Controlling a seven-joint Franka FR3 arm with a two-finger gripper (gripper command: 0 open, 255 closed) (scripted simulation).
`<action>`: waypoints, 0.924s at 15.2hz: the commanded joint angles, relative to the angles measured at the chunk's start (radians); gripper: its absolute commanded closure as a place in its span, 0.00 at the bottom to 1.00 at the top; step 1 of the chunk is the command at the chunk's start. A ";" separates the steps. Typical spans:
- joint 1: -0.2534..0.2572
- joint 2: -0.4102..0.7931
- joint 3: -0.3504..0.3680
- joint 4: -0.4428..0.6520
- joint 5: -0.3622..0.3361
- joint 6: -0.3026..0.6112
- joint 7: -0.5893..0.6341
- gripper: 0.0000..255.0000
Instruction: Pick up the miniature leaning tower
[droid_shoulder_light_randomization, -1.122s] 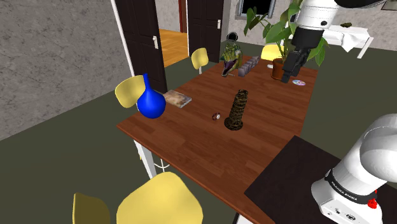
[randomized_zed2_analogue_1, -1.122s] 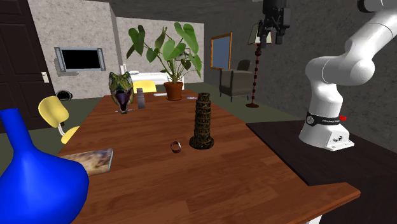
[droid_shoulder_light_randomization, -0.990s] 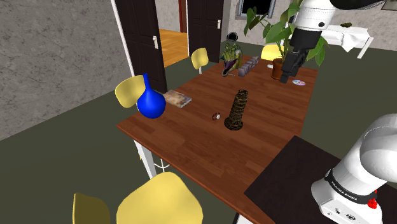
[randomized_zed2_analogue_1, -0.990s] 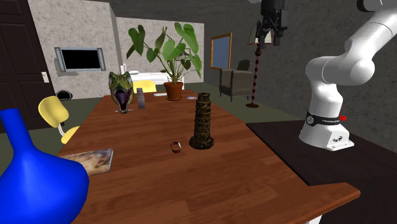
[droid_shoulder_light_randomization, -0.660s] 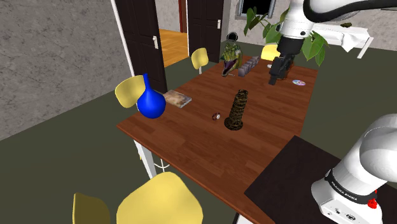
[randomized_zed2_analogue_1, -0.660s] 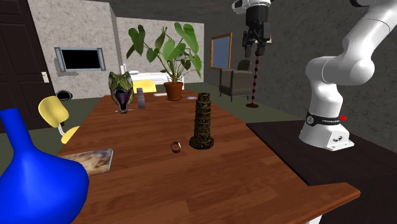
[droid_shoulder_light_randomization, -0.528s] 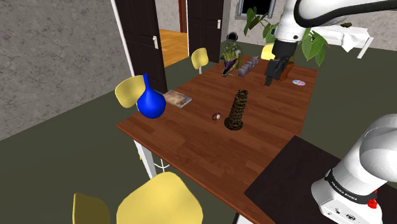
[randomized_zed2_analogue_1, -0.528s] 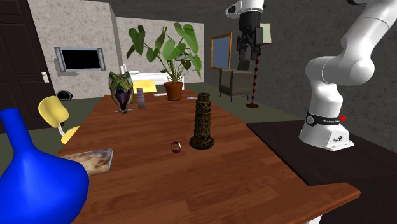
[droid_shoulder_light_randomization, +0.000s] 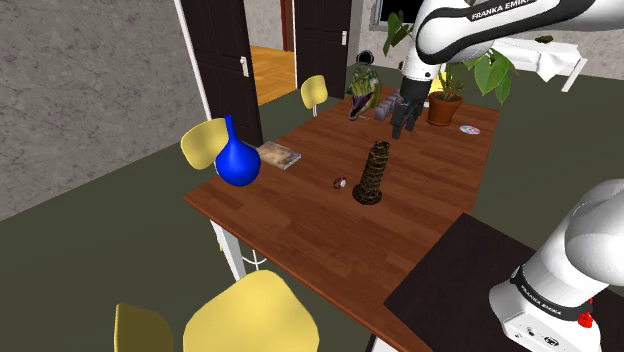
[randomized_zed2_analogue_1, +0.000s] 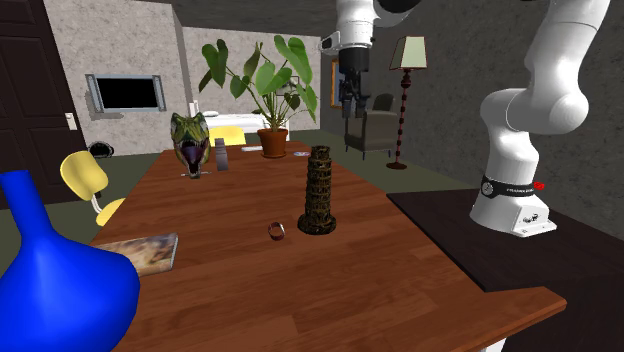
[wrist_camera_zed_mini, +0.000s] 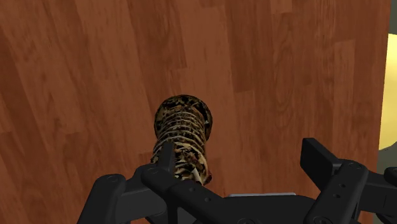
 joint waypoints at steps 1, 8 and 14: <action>-0.004 0.081 -0.016 0.034 0.007 0.043 -0.034 0.00; -0.014 0.309 -0.037 0.170 0.046 0.119 -0.109 0.00; -0.014 0.345 -0.035 0.129 0.057 0.195 -0.122 0.00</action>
